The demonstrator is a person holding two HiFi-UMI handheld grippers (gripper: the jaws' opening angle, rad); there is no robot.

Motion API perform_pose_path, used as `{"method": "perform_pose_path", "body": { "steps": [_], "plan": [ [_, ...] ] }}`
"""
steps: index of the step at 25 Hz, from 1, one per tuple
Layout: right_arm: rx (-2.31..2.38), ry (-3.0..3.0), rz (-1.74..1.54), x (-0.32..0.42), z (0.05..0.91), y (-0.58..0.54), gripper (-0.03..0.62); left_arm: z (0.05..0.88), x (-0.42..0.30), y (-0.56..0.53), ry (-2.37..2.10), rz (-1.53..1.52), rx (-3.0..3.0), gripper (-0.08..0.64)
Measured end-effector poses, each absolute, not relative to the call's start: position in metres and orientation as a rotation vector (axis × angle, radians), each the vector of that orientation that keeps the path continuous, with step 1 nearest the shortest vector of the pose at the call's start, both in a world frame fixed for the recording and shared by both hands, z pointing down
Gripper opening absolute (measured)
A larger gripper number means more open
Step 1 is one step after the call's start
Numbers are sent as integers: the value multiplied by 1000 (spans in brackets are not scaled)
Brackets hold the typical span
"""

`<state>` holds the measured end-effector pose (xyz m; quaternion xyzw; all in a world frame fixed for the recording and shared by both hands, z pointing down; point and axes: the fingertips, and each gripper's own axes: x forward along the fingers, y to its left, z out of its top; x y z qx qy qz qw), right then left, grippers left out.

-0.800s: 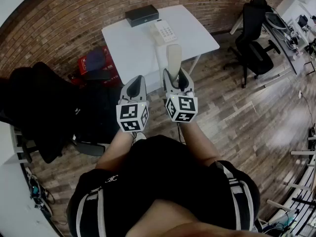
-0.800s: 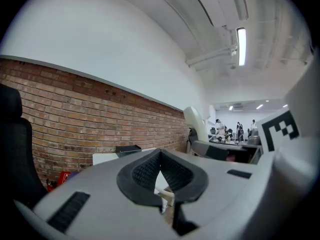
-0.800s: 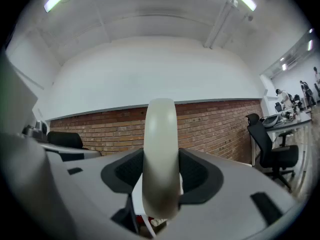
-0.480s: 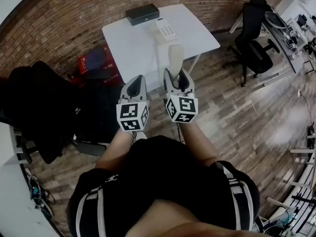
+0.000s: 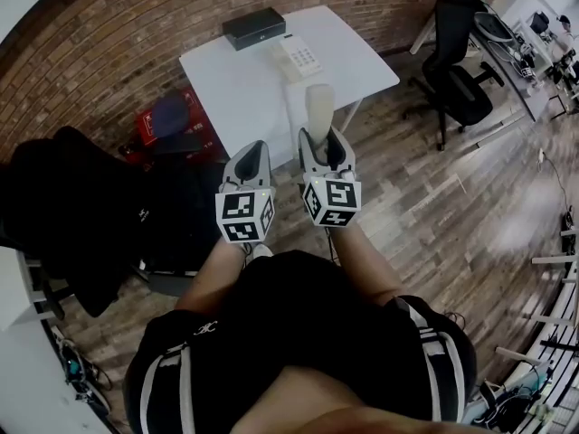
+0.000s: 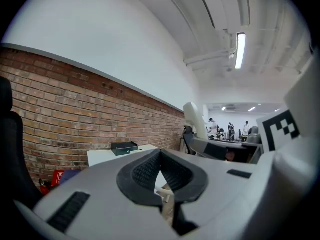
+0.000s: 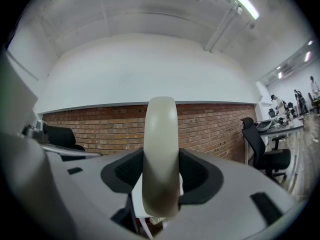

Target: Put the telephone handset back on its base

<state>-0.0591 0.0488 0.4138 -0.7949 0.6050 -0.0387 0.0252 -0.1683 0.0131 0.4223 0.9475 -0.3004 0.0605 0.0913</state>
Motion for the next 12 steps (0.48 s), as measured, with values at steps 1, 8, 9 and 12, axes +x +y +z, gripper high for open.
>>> {"method": "perform_pose_path", "body": {
  "steps": [1,8,9,12],
  "plan": [
    [-2469,1861,-120,-60,415,45,196,424,-170,9,-881,182,2816,2],
    [-2533,1797,-137,-73,419,22,196,432,-183,-21,-793,192,2825,2],
    [-2541,1793,-143,-75,421,20,196,434,-185,-24,-783,194,2822,2],
    [-2559,1790,-152,-81,424,14,196,439,-188,-32,-762,202,2811,2]
  ]
}}
